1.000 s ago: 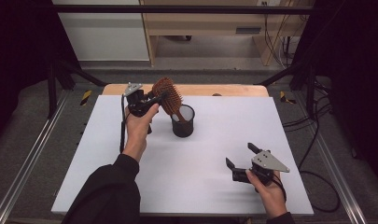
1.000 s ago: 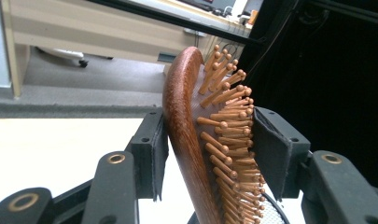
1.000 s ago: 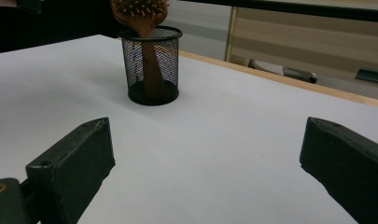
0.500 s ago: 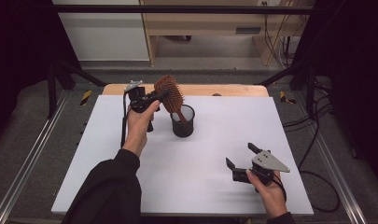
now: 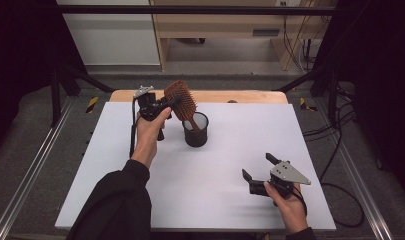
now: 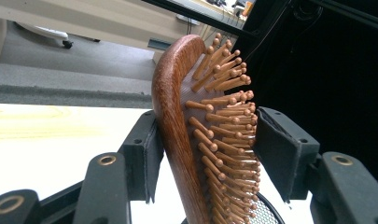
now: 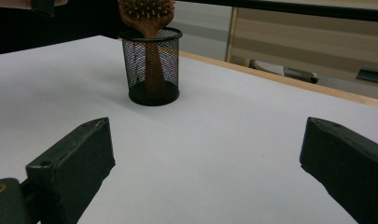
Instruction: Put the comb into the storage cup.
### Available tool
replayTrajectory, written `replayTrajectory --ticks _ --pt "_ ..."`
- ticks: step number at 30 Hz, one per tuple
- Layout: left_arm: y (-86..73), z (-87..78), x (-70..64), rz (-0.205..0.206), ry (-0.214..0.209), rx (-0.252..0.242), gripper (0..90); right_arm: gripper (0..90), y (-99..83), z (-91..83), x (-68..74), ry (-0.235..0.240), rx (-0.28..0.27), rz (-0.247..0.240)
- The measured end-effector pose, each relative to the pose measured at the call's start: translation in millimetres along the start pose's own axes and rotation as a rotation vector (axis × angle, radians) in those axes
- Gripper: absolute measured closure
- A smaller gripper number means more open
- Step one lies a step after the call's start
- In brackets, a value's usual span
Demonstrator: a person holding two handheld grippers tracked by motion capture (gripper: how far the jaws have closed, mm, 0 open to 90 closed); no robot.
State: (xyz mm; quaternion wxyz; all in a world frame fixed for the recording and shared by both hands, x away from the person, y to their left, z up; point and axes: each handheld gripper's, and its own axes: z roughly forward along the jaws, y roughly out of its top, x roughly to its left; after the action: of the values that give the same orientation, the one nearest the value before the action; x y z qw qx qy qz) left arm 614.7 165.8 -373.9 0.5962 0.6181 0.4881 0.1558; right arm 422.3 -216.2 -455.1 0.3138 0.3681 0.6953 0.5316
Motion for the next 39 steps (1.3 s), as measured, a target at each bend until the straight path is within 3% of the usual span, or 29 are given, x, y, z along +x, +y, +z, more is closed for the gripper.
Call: replayTrajectory --ticks 9,26,33,39 --pt "-1.2 1.6 -2.2 0.022 -0.002 -0.003 35.0 3.3 0.0 -0.1 0.0 0.000 0.000 0.000" --pt "-4.4 2.7 -0.7 0.018 0.005 -0.009 24.0 3.3 0.1 -0.2 -0.2 -0.001 -0.001 0.000" --pt "-9.9 -2.3 -1.7 0.063 0.031 -0.016 11.7 3.3 0.2 0.0 0.1 0.000 0.000 -0.002" --pt "-14.5 -14.1 -3.7 0.106 0.042 -0.026 6.6 3.3 0.3 0.1 0.5 0.000 0.000 -0.003"
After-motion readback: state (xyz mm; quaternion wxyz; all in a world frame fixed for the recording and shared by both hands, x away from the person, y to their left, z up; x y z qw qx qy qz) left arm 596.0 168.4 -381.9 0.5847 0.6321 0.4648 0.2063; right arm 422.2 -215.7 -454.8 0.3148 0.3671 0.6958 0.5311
